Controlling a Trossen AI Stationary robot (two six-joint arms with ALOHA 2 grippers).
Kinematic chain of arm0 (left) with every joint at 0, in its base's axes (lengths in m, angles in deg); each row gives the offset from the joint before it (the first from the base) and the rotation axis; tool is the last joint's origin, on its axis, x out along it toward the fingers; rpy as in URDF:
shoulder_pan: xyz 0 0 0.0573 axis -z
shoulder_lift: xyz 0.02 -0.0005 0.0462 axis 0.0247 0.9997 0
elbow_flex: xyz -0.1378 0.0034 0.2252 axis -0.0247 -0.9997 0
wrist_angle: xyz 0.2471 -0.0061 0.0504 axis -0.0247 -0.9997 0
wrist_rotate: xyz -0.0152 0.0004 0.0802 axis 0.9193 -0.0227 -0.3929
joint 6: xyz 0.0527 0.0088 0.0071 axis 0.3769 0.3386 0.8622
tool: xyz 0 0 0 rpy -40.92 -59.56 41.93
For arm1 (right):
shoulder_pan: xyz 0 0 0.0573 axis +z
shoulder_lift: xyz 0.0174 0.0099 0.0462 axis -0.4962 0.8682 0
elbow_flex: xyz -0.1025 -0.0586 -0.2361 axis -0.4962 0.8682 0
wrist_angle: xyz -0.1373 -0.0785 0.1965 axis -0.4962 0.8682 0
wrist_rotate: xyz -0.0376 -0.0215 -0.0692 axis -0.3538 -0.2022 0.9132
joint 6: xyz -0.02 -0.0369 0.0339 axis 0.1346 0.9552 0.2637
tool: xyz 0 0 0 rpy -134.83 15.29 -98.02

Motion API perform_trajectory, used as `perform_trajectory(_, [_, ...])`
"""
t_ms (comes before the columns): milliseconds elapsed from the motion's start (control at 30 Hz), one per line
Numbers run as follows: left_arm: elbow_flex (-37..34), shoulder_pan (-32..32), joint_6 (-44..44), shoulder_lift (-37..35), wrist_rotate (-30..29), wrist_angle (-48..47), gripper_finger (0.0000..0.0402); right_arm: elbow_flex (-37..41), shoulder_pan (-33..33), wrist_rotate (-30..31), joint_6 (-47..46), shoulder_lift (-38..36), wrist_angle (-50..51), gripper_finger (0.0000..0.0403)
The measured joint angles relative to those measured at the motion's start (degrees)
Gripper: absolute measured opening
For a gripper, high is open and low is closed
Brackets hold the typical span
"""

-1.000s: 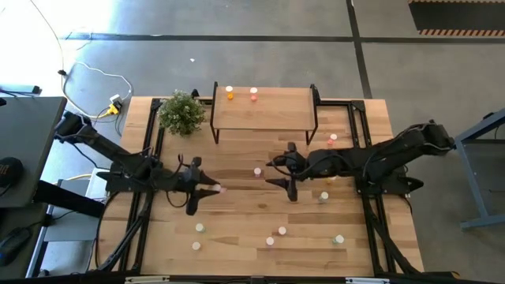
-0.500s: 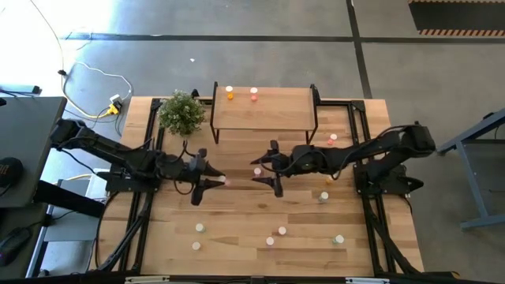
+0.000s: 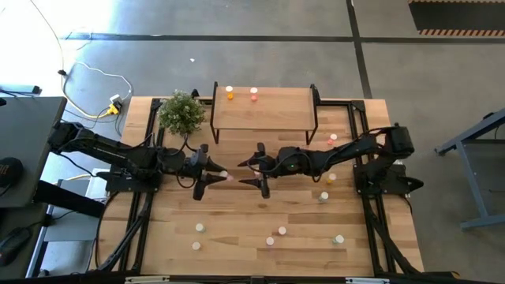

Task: Pick and place medicine bottles onto shelf by color
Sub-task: Put the bottom left purple pill bottle on the shelf

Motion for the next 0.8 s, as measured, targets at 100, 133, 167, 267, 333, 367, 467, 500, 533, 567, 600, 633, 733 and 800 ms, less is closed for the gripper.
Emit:
perform_trajectory(100, [0.0, -0.05, 0.01, 0.0, 0.0, -0.11, 0.012, -3.09, -0.81, -0.48, 1.11, 1.12, 4.25, 0.025])
perform_trajectory(133, [0.0, -0.06, 0.0, 0.0, 0.0, -0.07, 0.012, -4.06, -1.14, -0.49, 1.06, 1.42, 5.28, 0.025])
perform_trajectory(167, [0.0, -0.05, 0.02, 0.0, 0.0, -0.08, 0.012, -4.66, -1.42, -0.75, 0.98, 1.63, 6.15, 0.025])
perform_trajectory(267, [0.0, -0.05, 0.49, 0.0, 0.0, -0.08, 0.012, -6.6, -1.65, -1.71, 0.92, 2.95, 7.29, 0.025])
perform_trajectory(333, [0.0, -0.05, 0.65, 0.0, -0.02, -0.02, 0.012, -8.03, -1.61, -2.47, 0.91, 3.67, 8.89, 0.025])
perform_trajectory(367, [0.0, -0.05, 0.65, 0.0, -0.07, 0.07, 0.012, -8.69, -1.65, -2.78, 0.9, 4.01, 9.78, 0.025])
perform_trajectory(467, [0.02, -0.05, 0.65, 0.0, -0.2, 1.05, 0.012, -9.98, -1.74, -3.39, 0.32, 4.94, 10.59, 0.025])
perform_trajectory(500, [0.02, -0.05, 0.65, 0.0, -0.2, 1.24, 0.012, -10.16, -1.76, -3.78, -0.01, 5.1, 10.71, 0.025])
perform_trajectory(533, [0.02, -0.05, 0.65, 0.0, -0.21, 1.24, 0.012, -10.31, -1.82, -3.98, -0.42, 5.25, 10.85, 0.025])
perform_trajectory(567, [0.02, -0.05, 0.82, 0.0, -0.22, 1.24, 0.012, -10.72, -1.8, -3.96, -0.48, 5.53, 10.6, 0.025])
perform_trajectory(600, [0.02, -0.05, 0.93, 0.0, -0.22, 1.24, 0.012, -10.77, -1.8, -3.97, -0.48, 5.61, 10.58, 0.025])
perform_trajectory(633, [0.02, -0.05, 0.96, 0.0, -0.23, 1.39, 0.012, -10.9, -1.78, -3.98, -0.48, 5.77, 10.67, 0.025])
perform_trajectory(733, [0.02, -0.05, 0.94, 0.0, -0.24, 2.5, 0.012, -11.81, -1.76, -4.0, -0.95, 6.72, 11.06, 0.025])
perform_trajectory(800, [0.04, -0.05, 0.94, 0.0, -0.29, 3.41, 0.012, -12.09, -1.77, -4.01, -1.06, 6.86, 11.83, 0.025])
